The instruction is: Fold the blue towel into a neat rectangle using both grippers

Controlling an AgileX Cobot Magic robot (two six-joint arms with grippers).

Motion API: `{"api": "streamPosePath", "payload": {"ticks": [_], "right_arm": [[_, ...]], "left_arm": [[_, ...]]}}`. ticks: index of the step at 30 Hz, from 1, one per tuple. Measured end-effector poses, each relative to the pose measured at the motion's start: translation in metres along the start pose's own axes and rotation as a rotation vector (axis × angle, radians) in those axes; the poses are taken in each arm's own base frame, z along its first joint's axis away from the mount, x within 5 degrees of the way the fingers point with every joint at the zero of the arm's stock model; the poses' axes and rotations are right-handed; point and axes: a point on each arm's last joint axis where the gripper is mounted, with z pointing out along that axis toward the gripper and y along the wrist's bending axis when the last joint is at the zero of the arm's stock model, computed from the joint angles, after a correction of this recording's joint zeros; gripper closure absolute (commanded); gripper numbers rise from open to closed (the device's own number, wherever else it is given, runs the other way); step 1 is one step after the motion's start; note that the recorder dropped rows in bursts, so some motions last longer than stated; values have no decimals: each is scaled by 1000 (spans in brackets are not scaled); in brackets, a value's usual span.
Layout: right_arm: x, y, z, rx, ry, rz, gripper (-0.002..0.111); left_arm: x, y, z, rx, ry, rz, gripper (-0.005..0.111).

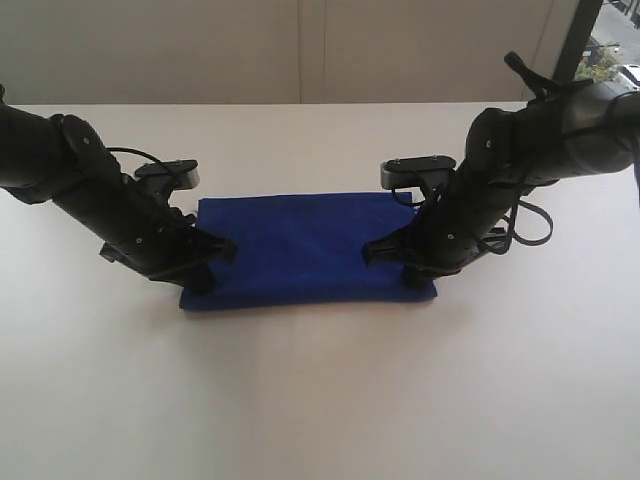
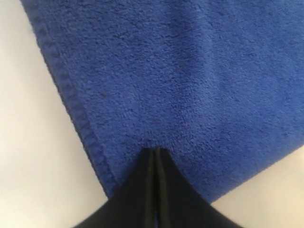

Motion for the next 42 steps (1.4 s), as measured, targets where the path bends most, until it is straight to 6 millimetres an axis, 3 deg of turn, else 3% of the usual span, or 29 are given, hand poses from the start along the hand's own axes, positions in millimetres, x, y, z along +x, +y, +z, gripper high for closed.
{"api": "streamPosePath", "payload": {"ticks": [14,18,23,29,34,42], "right_arm": [[-1,1,-3,-1,-14,6,108],[0,2,-13,-5,-26,28,108],[-1,7,-41,-15,-73,31,108],[3,7,-54,1,-74,6,108],[15,3,-44,18,-61,9,108],[12,0,-40,33,-148,26,108]], "left_arm": [[-1,0,-2,-5,-6,9,107],[-4,-6,-18,-4,-46,33,107],[-5,-16,-47,5,-79,80,107],[3,2,-64,20,9,48,107],[6,20,-71,12,31,-21,107],[15,25,-65,2,43,-16,107]]}}
